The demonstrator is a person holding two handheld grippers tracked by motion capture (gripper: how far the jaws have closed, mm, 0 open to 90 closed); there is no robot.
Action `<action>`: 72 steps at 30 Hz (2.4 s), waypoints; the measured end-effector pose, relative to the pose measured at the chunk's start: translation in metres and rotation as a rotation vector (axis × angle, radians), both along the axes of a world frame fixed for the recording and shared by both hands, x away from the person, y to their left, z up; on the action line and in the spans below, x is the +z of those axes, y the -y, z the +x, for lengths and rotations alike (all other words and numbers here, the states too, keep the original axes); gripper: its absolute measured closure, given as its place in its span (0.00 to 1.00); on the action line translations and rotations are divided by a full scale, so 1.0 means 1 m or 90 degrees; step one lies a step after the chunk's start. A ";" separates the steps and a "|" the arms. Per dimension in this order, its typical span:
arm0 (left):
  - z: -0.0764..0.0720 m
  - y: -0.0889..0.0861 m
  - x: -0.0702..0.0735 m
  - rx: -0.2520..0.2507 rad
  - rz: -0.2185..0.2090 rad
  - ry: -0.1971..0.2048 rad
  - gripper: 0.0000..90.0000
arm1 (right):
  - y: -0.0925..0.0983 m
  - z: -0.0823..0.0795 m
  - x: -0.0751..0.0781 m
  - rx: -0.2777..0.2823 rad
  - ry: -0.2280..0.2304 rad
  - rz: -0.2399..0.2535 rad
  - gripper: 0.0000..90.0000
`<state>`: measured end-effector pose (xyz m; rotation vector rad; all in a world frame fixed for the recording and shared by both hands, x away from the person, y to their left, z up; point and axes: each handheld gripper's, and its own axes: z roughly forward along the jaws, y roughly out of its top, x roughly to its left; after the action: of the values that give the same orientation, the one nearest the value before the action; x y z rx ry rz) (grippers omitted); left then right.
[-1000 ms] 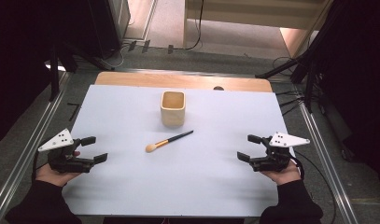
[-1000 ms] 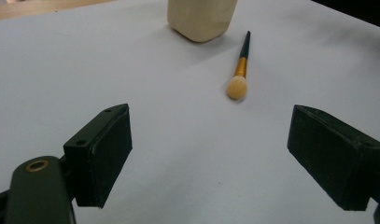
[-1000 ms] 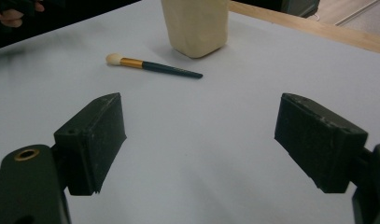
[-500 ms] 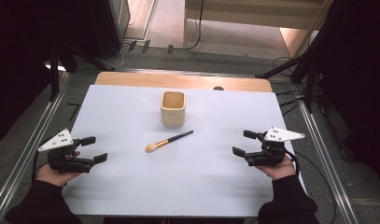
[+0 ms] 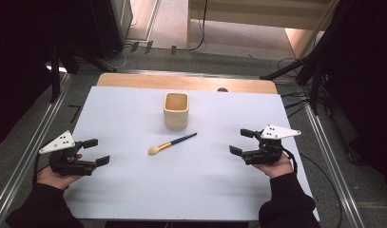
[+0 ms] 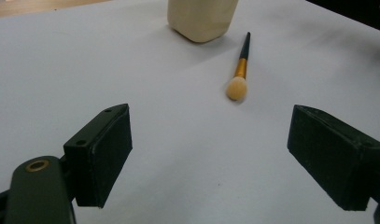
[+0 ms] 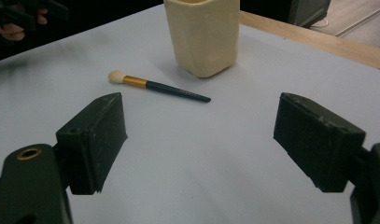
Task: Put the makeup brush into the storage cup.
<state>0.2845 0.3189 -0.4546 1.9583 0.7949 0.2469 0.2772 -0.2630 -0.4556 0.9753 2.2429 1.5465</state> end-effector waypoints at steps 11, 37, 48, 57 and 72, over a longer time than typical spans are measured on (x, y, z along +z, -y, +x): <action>0.000 -0.002 0.000 0.004 -0.004 -0.002 0.16 | -0.017 0.010 0.004 0.012 0.009 0.003 0.20; 0.000 -0.003 0.001 0.005 -0.009 0.002 0.16 | -0.055 0.034 0.006 0.038 -0.002 -0.007 0.21; 0.000 -0.003 0.001 0.006 -0.009 0.002 0.16 | -0.072 0.043 0.005 0.054 0.006 -0.004 0.23; 0.000 -0.003 0.001 0.004 -0.011 0.002 0.16 | -0.089 0.053 0.010 0.063 0.010 0.006 0.22; 0.000 -0.004 0.002 0.005 -0.019 0.004 0.16 | -0.119 0.072 0.011 0.085 0.006 0.024 0.22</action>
<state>0.2846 0.3233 -0.4526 1.9262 0.7987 0.2446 0.3490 -0.1441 -0.4449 0.8404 2.3227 1.6496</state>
